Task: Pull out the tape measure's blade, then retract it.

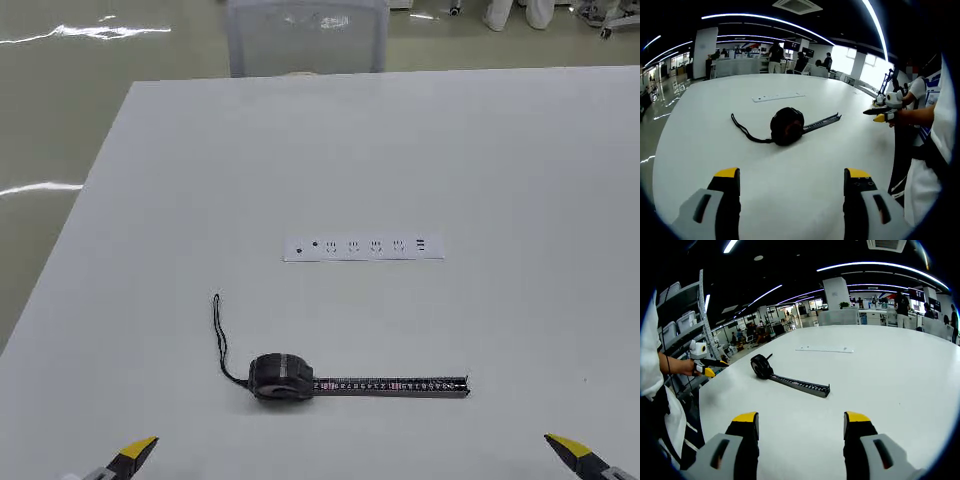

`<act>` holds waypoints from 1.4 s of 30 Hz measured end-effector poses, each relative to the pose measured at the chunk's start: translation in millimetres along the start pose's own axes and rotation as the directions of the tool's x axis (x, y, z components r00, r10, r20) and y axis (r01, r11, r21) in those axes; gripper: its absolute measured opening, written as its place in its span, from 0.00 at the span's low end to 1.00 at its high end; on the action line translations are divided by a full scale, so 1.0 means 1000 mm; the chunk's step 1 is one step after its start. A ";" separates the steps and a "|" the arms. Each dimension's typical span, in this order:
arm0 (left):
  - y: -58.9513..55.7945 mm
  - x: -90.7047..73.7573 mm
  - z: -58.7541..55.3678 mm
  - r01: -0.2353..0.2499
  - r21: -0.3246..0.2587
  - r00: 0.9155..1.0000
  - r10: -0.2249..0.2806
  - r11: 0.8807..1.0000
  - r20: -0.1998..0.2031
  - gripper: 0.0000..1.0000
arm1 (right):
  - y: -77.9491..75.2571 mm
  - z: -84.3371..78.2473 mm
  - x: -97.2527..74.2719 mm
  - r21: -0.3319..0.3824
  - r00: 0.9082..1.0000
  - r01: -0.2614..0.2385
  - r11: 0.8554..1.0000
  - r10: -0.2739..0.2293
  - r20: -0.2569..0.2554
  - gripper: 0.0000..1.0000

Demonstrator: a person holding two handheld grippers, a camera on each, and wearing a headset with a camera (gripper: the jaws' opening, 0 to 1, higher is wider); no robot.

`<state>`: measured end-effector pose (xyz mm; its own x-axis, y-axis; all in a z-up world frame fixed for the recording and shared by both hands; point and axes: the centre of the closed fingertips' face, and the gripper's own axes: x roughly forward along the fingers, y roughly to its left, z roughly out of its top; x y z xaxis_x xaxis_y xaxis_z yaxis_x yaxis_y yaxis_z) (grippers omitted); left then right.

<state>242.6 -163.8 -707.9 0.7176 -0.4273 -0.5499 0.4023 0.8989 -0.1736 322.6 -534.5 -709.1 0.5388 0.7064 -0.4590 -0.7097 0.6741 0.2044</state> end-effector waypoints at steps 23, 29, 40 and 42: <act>0.002 -0.014 -0.005 -0.026 -0.037 1.000 0.027 0.999 0.015 0.84 | 0.002 -0.002 -0.018 0.021 0.999 0.038 0.999 -0.038 0.013 0.70; 0.001 -0.012 -0.005 -0.021 -0.032 1.000 0.021 0.999 0.012 0.84 | 0.001 0.000 -0.018 0.022 0.999 0.038 0.999 -0.038 0.014 0.70; 0.002 -0.012 -0.005 -0.024 -0.038 1.000 0.025 0.999 0.012 0.84 | 0.002 -0.001 -0.018 0.028 0.999 0.037 0.999 -0.037 0.015 0.70; 0.002 -0.012 -0.005 -0.023 -0.038 1.000 0.023 0.999 0.012 0.84 | 0.002 -0.001 -0.018 0.027 0.999 0.037 0.999 -0.038 0.016 0.70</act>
<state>231.7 -156.1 -705.9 0.7336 -0.4073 -0.5440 0.3636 0.9115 -0.1922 311.3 -545.8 -701.2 0.5725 0.6839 -0.4522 -0.6769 0.7055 0.2101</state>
